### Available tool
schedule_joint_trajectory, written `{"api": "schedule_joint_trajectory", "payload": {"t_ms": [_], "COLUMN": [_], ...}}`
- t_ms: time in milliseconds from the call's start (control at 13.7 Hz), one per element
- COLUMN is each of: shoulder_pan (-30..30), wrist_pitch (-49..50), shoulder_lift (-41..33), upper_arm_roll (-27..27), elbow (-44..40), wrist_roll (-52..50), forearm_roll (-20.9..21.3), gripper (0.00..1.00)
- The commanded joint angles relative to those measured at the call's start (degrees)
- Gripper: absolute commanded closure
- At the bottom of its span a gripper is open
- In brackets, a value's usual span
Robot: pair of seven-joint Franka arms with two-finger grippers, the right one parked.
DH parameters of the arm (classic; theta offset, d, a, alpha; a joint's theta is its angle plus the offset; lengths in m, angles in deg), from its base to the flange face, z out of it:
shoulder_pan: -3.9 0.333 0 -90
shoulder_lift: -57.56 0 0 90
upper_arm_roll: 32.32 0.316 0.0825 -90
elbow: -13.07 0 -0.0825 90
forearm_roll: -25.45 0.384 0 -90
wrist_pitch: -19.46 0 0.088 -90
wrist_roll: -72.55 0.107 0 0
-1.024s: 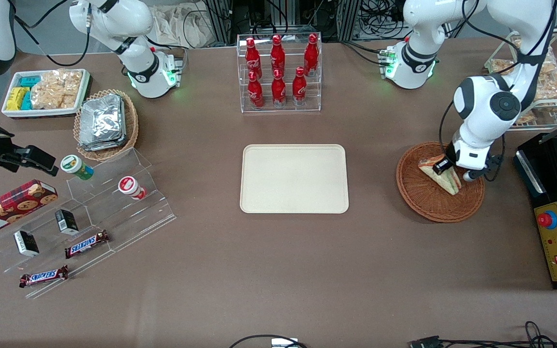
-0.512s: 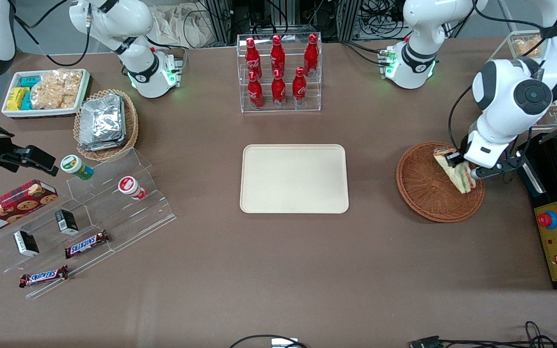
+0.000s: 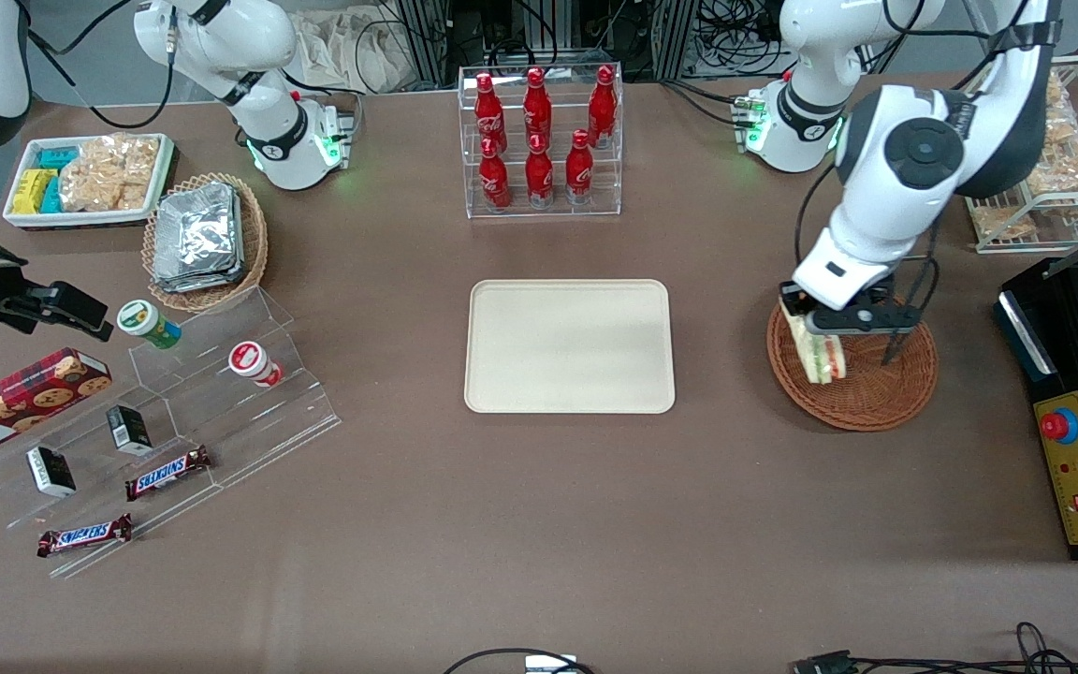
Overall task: Place sandwich from basket to tray
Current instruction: 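Lift the sandwich out of the basket and carry it over the tray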
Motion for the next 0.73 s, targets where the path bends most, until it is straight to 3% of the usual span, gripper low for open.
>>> {"api": "schedule_joint_trajectory", "payload": {"t_ms": [0,366,659], "shoulder_pan": [-4.41,-14.79,-18.67], "wrist_pitch": [1.62,0.91,-1.53], "shoulder_lift": [4.08,13.47,20.43], "upper_arm_roll": [-0.66,-0.66,-0.57], "elbow": [-4.04,-10.28,-12.40], "wrist_roll": [0.32,-6.52,-8.29], "forearm_roll": [-0.24,0.11,2.04], "gripper": [1.00,0.94,0.95]}}
